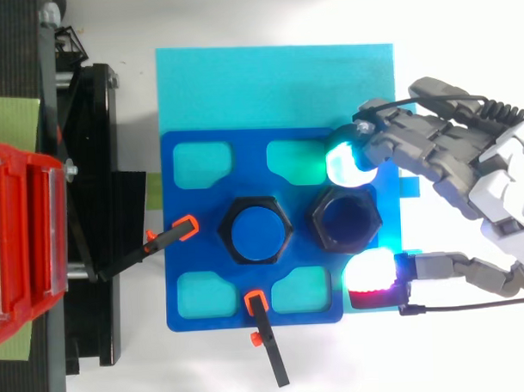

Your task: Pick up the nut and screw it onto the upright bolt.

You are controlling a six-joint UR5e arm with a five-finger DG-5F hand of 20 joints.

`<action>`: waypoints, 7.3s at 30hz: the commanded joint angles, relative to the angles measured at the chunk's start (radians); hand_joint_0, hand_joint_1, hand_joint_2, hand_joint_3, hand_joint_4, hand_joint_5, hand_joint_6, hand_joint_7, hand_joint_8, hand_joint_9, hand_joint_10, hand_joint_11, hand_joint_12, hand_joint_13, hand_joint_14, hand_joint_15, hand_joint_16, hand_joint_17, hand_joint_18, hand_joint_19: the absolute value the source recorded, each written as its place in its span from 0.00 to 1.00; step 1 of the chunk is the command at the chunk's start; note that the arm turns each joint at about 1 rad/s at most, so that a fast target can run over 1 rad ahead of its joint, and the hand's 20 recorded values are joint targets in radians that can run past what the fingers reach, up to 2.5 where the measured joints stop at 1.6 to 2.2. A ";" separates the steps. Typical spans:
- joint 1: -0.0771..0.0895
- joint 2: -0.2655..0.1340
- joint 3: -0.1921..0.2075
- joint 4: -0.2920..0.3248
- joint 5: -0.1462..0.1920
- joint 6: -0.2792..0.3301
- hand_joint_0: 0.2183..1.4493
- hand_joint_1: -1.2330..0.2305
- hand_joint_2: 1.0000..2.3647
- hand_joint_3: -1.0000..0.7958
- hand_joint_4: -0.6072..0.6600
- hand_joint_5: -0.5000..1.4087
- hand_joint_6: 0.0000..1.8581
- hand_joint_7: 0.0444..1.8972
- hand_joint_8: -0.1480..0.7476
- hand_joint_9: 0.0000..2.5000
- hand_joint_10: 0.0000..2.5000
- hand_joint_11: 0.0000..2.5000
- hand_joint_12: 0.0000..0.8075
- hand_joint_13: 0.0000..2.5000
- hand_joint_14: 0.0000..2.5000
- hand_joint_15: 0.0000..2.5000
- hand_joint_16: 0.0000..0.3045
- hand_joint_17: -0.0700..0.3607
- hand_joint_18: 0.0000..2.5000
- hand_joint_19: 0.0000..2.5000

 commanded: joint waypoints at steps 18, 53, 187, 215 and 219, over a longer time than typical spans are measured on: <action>-0.001 0.003 0.026 -0.087 0.000 0.050 0.31 0.33 0.00 0.28 0.71 0.18 0.27 0.66 0.55 0.31 0.00 0.06 0.47 0.30 0.00 0.00 0.14 0.39 0.27 0.06; -0.048 0.143 0.107 -0.262 -0.005 0.198 0.30 0.34 0.00 0.28 0.71 0.18 0.27 0.67 0.57 0.33 0.00 0.07 0.47 0.34 0.00 0.02 0.14 0.38 0.28 0.07; -0.151 -0.035 0.242 -0.147 -0.399 0.053 0.29 0.38 0.00 0.29 0.73 0.20 0.27 0.69 0.61 0.43 0.00 0.10 0.49 0.40 0.00 0.03 0.18 0.45 0.37 0.10; -0.151 -0.057 0.244 -0.109 -0.400 0.079 0.29 0.38 0.00 0.29 0.73 0.20 0.27 0.68 0.61 0.43 0.00 0.09 0.49 0.40 0.00 0.04 0.18 0.45 0.37 0.10; -0.151 -0.057 0.244 -0.112 -0.400 0.082 0.29 0.38 0.00 0.29 0.73 0.20 0.27 0.68 0.61 0.43 0.00 0.09 0.49 0.40 0.00 0.04 0.18 0.45 0.37 0.09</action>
